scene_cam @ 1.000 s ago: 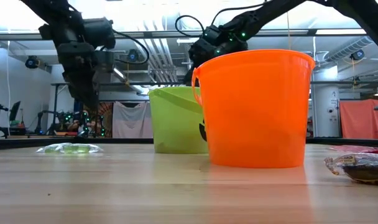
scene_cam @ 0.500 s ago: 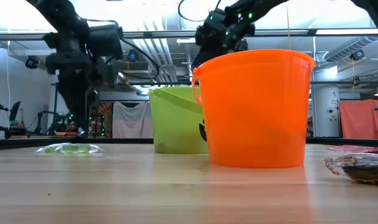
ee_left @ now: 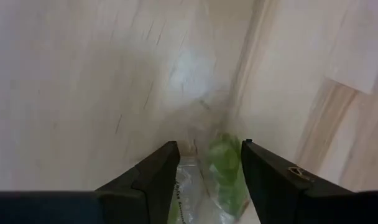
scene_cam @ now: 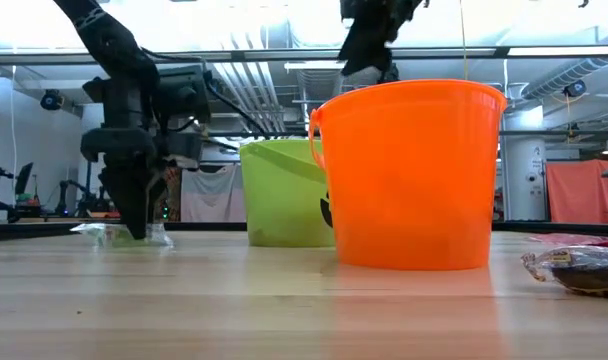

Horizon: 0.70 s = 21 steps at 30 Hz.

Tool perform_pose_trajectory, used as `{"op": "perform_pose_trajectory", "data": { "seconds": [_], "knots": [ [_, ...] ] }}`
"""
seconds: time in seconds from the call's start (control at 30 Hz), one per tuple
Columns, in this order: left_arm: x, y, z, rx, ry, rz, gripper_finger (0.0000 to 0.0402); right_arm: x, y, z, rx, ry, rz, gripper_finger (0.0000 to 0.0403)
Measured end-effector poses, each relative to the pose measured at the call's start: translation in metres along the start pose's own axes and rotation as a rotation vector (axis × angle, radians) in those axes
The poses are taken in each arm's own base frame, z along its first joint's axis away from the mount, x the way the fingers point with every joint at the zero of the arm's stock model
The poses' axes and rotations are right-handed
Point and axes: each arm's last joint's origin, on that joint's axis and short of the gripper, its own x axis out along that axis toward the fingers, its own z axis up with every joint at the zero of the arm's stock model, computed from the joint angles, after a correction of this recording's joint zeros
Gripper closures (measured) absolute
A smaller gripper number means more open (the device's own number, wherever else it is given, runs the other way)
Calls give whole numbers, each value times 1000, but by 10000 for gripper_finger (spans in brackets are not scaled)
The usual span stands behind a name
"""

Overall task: Sort candy by brand, put in halloween buckets
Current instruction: Put the green gummy into the bottom orange bucket

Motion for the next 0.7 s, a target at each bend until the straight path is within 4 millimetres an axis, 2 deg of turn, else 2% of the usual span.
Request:
{"op": "perform_pose_trajectory", "data": {
  "seconds": [0.13, 0.23, 0.33, 0.43, 0.57, 0.7],
  "knots": [
    [1, -9, 1, 51, -2, 56, 271, -18, 19, -11, 9, -21, -47, 212],
    [-1, -16, 2, 60, -15, 70, 317, -29, 31, -21, 20, -31, -84, 212],
    [-11, -22, 4, 37, -42, 95, 374, -37, 40, -31, 33, -44, -110, 212],
    [-24, -26, 6, 16, -78, 93, 390, -43, 46, -40, 48, -52, -127, 212],
    [-51, -32, 8, -13, -141, 76, 379, -44, 48, -52, 68, -46, -128, 212],
    [-102, -46, 20, -19, -265, 8, 394, -42, 51, -63, 92, -24, -123, 212]
  ]
}}
